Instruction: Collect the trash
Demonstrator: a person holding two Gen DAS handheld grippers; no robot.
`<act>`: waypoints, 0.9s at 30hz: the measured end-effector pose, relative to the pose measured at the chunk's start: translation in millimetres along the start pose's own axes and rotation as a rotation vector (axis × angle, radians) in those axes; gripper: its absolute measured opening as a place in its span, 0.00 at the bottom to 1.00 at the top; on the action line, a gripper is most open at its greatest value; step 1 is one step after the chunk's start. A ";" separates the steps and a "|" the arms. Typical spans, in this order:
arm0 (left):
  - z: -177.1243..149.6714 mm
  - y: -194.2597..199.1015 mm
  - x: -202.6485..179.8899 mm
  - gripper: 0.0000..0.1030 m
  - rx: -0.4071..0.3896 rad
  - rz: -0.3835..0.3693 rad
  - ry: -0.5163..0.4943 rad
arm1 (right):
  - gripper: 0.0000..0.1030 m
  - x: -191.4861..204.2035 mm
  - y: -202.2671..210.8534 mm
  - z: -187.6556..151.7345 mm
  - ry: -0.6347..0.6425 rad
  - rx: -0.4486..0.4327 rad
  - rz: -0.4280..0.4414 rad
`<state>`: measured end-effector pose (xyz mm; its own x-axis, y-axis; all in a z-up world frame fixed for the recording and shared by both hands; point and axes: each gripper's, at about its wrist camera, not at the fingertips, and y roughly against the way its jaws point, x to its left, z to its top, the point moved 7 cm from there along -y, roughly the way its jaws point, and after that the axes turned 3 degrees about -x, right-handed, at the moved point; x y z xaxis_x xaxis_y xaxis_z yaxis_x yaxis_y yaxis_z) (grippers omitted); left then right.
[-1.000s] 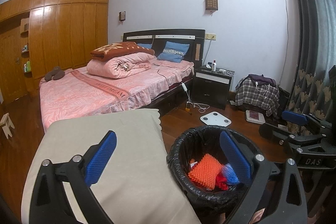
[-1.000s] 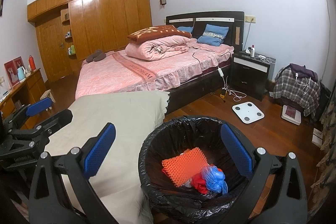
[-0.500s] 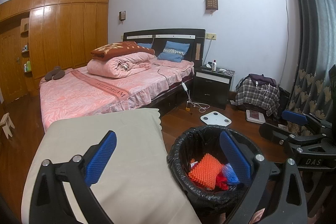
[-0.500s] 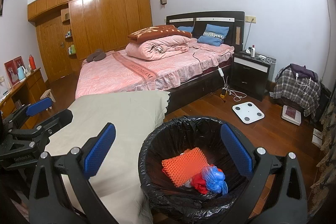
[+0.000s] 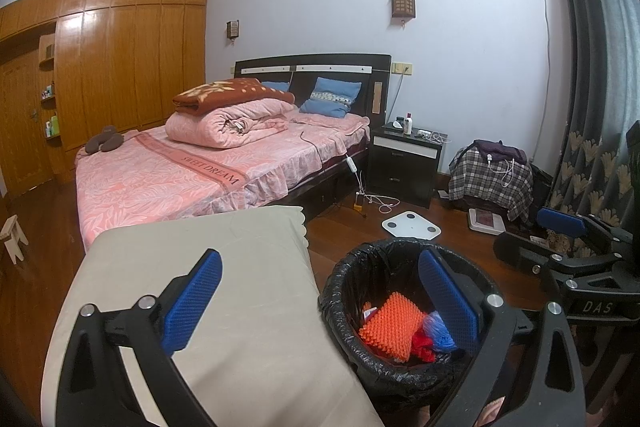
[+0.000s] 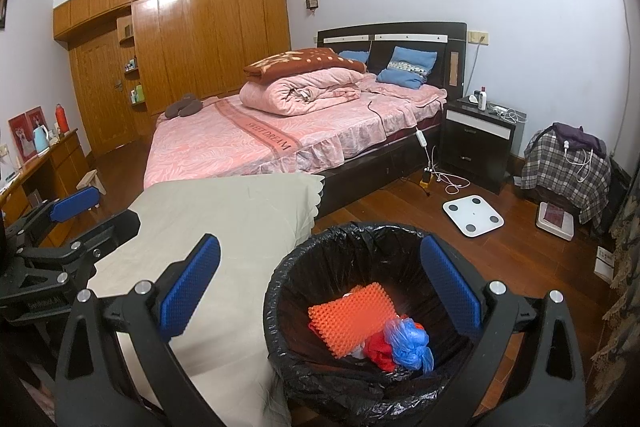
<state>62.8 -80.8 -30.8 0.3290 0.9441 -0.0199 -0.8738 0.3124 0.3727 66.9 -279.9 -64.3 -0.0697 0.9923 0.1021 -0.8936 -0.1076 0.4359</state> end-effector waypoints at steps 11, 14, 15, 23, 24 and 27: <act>-0.2 0.2 1.0 0.94 0.003 0.000 0.000 | 0.95 1.4 0.1 -0.6 0.000 0.002 0.000; -0.1 -0.2 0.7 0.94 0.003 0.000 0.000 | 0.95 1.3 -0.3 -0.8 -0.001 0.002 0.000; -0.1 0.0 0.9 0.94 0.003 0.000 0.000 | 0.95 2.8 -0.5 -0.9 0.000 0.003 0.000; -1.9 -1.5 2.3 0.94 0.005 -0.003 0.006 | 0.95 6.9 -0.8 -2.9 -0.003 0.007 0.002; -2.1 -1.6 2.8 0.94 0.005 -0.001 0.006 | 0.95 6.7 -1.2 -3.2 -0.003 0.008 0.002; -3.3 -1.5 3.4 0.94 0.007 -0.004 0.006 | 0.95 7.0 -1.5 -3.7 -0.002 0.008 0.001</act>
<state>64.0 -77.8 -34.6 0.3301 0.9435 -0.0273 -0.8699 0.3153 0.3792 66.2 -272.6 -67.6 -0.0699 0.9920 0.1049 -0.8898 -0.1096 0.4431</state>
